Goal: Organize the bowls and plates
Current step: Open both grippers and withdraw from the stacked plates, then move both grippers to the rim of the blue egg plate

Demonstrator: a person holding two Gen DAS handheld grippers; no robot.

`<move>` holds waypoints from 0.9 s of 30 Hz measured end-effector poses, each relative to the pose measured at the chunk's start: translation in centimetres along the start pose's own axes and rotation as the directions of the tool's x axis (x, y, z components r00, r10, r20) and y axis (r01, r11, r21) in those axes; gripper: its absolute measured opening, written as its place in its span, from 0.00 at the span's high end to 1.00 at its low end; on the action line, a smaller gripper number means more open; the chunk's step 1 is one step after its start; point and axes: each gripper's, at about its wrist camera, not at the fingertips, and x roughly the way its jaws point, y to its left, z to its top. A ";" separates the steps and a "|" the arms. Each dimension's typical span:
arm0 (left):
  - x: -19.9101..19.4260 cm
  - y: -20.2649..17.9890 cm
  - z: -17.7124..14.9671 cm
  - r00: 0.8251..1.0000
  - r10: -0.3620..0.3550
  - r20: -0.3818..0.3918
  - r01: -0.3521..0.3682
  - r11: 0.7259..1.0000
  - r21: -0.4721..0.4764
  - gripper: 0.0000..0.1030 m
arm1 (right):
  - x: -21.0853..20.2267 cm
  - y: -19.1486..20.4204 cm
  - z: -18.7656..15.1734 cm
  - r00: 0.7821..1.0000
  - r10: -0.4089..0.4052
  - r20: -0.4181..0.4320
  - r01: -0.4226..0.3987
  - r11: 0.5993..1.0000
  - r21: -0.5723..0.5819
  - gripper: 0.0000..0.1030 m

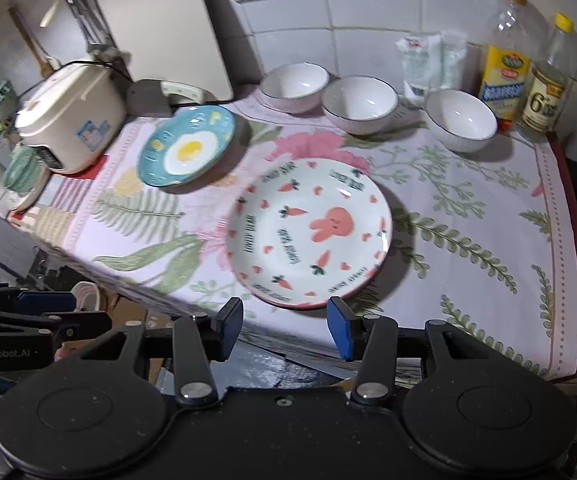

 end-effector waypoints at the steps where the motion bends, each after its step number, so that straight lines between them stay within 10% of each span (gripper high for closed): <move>1: -0.5 0.2 0.1 1.000 0.004 0.011 -0.004 1.000 -0.002 0.47 | -0.3 0.4 0.1 1.000 0.007 0.002 -0.007 1.000 -0.010 0.49; 27: 2.2 11.3 12.0 0.986 0.160 0.046 -0.155 0.982 -0.104 0.36 | 8.0 6.7 13.8 0.963 0.265 0.042 -0.259 0.959 -0.112 0.39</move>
